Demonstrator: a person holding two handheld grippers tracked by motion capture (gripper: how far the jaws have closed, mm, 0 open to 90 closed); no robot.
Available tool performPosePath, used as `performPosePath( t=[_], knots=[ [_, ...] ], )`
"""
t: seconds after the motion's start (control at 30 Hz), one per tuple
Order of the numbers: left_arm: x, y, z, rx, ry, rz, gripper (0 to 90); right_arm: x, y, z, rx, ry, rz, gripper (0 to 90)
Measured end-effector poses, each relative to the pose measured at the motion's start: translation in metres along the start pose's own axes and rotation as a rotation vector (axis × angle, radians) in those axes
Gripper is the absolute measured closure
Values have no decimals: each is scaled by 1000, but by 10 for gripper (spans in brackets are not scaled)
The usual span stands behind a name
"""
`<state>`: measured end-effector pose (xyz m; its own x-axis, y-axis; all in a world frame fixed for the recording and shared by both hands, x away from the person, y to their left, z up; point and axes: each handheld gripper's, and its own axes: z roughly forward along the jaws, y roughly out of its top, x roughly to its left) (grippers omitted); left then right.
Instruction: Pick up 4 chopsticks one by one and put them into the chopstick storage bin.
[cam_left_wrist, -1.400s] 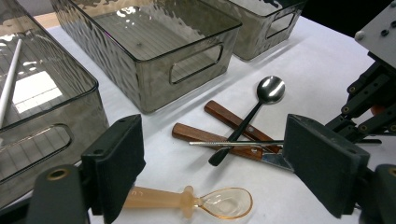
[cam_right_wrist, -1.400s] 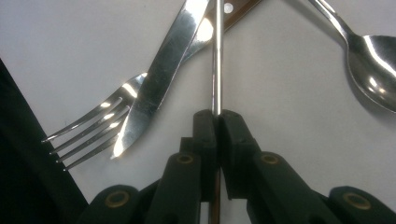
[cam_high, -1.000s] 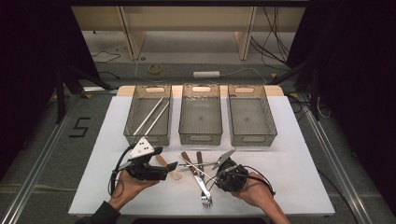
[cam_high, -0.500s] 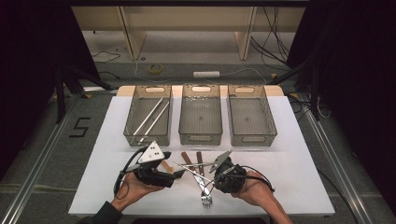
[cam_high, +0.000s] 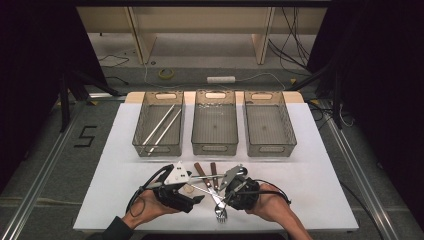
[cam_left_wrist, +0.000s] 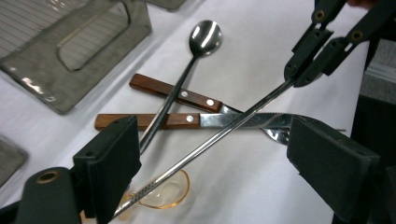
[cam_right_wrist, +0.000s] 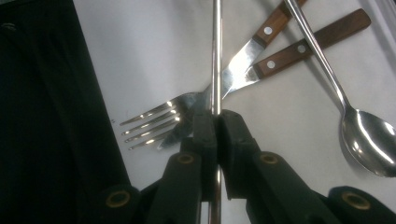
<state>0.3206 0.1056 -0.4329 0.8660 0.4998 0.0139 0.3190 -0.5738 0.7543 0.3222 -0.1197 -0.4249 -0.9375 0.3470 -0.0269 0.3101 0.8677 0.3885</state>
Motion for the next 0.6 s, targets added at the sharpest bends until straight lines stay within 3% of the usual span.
performPosePath(
  t=[0.23,0.33,0.6],
  knots=[
    [-7,-1,5,58,-28,58,225,4,2,0,4,-2,-50,861],
    [-9,-2,7,80,-33,86,271,5,3,0,4,0,-48,861],
    [-11,-3,10,130,-48,119,398,7,3,-2,12,12,-86,861]
  ],
)
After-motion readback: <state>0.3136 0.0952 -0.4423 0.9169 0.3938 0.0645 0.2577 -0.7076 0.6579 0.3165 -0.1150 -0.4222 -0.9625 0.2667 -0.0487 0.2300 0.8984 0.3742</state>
